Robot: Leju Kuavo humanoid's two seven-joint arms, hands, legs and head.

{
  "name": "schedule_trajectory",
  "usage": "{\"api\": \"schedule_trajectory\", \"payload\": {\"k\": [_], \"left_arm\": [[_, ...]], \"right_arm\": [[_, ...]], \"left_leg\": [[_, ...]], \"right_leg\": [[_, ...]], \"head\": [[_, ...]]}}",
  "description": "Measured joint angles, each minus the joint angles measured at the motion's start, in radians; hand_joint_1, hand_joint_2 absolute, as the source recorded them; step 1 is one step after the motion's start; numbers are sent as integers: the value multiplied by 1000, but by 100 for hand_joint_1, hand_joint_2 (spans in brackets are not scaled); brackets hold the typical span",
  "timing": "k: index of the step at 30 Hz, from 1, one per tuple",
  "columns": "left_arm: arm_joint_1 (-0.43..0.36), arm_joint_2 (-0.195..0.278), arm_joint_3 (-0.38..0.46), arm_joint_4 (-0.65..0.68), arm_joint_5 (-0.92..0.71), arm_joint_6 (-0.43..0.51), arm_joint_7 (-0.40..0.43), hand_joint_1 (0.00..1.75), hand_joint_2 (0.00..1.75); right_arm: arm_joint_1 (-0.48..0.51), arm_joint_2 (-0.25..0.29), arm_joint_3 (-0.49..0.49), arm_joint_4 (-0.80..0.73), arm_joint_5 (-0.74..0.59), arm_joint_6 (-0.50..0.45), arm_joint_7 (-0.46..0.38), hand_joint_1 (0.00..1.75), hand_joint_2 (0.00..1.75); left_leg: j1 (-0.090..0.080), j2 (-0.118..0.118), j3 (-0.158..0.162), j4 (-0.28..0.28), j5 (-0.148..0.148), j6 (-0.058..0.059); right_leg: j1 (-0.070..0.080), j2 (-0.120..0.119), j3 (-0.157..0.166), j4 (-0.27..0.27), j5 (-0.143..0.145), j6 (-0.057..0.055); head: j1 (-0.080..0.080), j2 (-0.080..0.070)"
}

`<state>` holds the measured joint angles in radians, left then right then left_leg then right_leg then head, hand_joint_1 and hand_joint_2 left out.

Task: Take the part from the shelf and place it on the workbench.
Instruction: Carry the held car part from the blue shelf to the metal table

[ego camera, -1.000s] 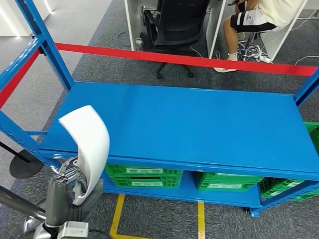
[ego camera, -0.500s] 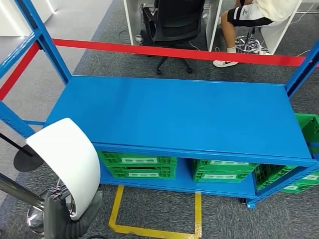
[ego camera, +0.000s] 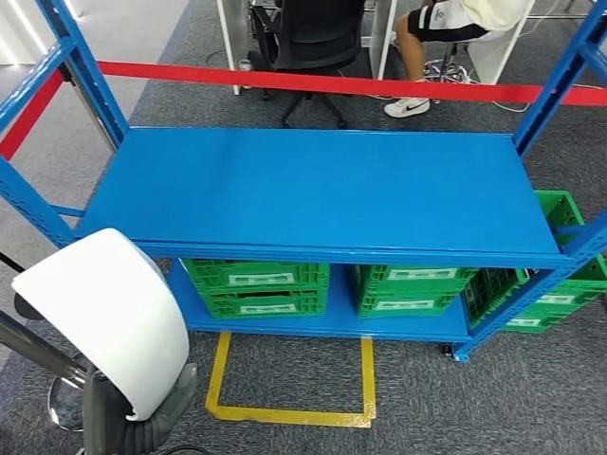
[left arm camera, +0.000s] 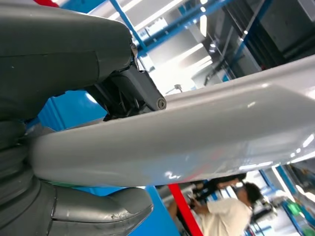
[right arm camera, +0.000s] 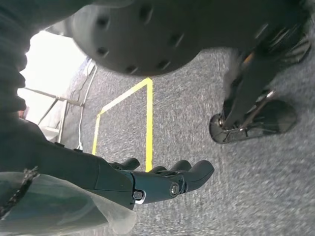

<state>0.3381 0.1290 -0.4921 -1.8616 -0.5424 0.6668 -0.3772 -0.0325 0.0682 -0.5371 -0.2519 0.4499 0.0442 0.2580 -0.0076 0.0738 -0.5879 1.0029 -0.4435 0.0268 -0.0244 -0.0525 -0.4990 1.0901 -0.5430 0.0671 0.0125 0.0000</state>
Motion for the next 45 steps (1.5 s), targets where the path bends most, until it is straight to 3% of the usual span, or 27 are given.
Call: {"api": "schedule_trajectory", "payload": {"k": [2,4,5,6,8,9,10,12,14,15,16,18,20,21,24,25,27,29,31,33,35,36,39,40,42,43,45], "left_arm": [[-4,1,-1,0,0,0,-4,175,175],[-9,2,-3,0,1,0,-7,175,175],[-10,3,-4,0,1,0,-8,175,175],[-11,4,-5,0,1,0,-9,175,175],[-11,6,-5,0,1,0,-10,175,175],[-11,6,-6,0,2,0,-10,175,175],[-11,7,-6,0,2,0,-10,175,175],[-12,8,-6,0,5,0,-10,175,175],[-13,9,-6,0,8,-1,-10,175,175],[-14,9,-6,0,8,-1,-10,175,175],[-15,9,-6,0,8,-1,-10,175,175],[-16,9,-6,0,9,-1,-10,175,175],[-18,8,-6,0,10,-2,-10,175,175],[-19,8,-6,1,12,-2,-10,175,175],[-21,5,-6,3,21,-5,-10,175,175],[-21,3,-6,4,25,-6,-9,175,175],[-23,1,-6,7,31,-8,-8,175,175],[-25,-2,-6,9,39,-9,-8,175,175],[-27,-5,-5,9,45,-9,-10,175,175],[-30,-7,-5,10,50,-9,-14,175,175],[-31,-8,-5,11,53,-10,-18,175,175],[-30,-8,-5,12,56,-10,-20,175,175],[-31,-8,-6,15,60,-13,-22,175,175],[-32,-8,-6,17,61,-14,-23,175,175],[-32,-9,-6,21,62,-16,-24,175,175],[-33,-9,-6,22,62,-16,-25,175,175],[-35,-10,-6,25,63,-18,-27,175,175]], "right_arm": [[-3,0,-3,-1,0,2,4,0,175],[1,0,-7,-1,0,6,5,0,175],[3,0,-9,-1,0,7,5,0,175],[5,0,-12,-1,0,7,5,0,175],[4,-1,-16,-1,-1,7,6,0,175],[3,-1,-16,-1,-1,8,6,0,175],[2,-1,-17,-1,-1,8,6,0,175],[3,-1,-18,-1,0,8,7,0,175],[2,-1,-21,-1,1,8,8,0,175],[2,0,-22,-1,2,8,8,0,175],[3,0,-22,-1,2,8,8,0,175],[3,0,-23,-1,4,8,8,0,175],[6,0,-24,0,5,9,8,0,175],[7,0,-24,0,5,9,8,0,175],[11,0,-25,0,6,13,12,0,175],[11,0,-26,0,7,14,15,0,175],[12,0,-29,0,8,16,17,0,175],[12,0,-34,-1,8,16,17,0,175],[10,0,-39,-4,8,15,21,0,175],[9,0,-43,-6,8,16,25,0,175],[13,2,-47,-6,8,17,25,0,175],[16,3,-49,-6,8,18,26,0,175],[18,5,-57,-6,9,18,28,0,175],[19,5,-61,-6,9,18,28,0,175],[19,5,-66,-6,10,19,28,0,175],[19,5,-68,-6,11,19,28,0,175],[19,6,-72,-7,14,20,28,0,175]], "left_leg": [[-4,18,-14,21,5,-9],[-2,27,-18,29,9,-19],[1,14,-20,37,-7,-26],[4,-7,-25,59,-42,-34],[9,-51,-39,150,-150,-46],[10,-59,-45,210,-194,-48],[10,-62,-46,258,-214,-48],[10,-64,-13,276,-183,-41],[5,-68,73,168,-125,-23],[1,-70,124,89,-115,-11],[-2,-73,164,23,-116,-3],[-9,-75,195,-45,-126,5],[-7,-72,184,-59,-110,7],[-5,-70,175,-65,-98,11],[-5,-66,132,-66,-61,18],[-6,-64,116,-63,-49,18],[-6,-61,76,-49,-28,15],[-5,-60,35,-25,-14,9],[-7,-59,3,4,-5,0],[-9,-58,-14,20,7,-9],[-7,-60,-23,25,10,-19],[-5,-62,-28,37,-14,-26],[4,-65,-47,167,-166,-46],[7,-65,-50,226,-199,-50],[11,-65,-31,281,-187,-52],[11,-65,-1,261,-155,-49],[9,-71,97,131,-109,-38]], "right_leg": [[5,-16,42,-81,-33,-16],[5,-2,29,-89,-35,-42],[5,2,21,-88,-27,-52],[4,5,11,-89,-17,-62],[5,13,-14,-88,5,-73],[6,17,-26,-87,16,-75],[8,21,-38,-86,28,-76],[12,27,-65,-82,50,-75],[16,32,-88,-79,69,-74],[19,35,-95,-79,78,-72],[20,36,-101,-79,87,-69],[19,38,-110,-81,108,-57],[17,40,-122,-80,111,-44],[17,42,-132,-65,86,-40],[14,49,-171,84,-60,-32],[14,50,-177,144,-82,-30],[13,49,-158,194,-49,-26],[11,48,-80,118,8,-23],[10,48,22,-25,-8,-26],[13,50,63,-103,-43,-38],[12,48,47,-106,-35,-54],[11,45,38,-106,-25,-62],[10,38,-2,-105,10,-76],[10,37,-16,-104,23,-76],[10,36,-47,-98,47,-75],[11,36,-63,-94,58,-73],[12,37,-90,-88,78,-68]], "head": [[-1,0],[-3,0],[-4,0],[-5,0],[-7,0],[-8,0],[-8,0],[-8,0],[-8,0],[-8,0],[-7,0],[-8,0],[-7,0],[-5,0],[-1,0],[-1,0],[-1,0],[-1,0],[-1,0],[0,0],[1,0],[0,0],[-5,0],[-5,0],[-5,0],[-5,0],[-6,0]]}}
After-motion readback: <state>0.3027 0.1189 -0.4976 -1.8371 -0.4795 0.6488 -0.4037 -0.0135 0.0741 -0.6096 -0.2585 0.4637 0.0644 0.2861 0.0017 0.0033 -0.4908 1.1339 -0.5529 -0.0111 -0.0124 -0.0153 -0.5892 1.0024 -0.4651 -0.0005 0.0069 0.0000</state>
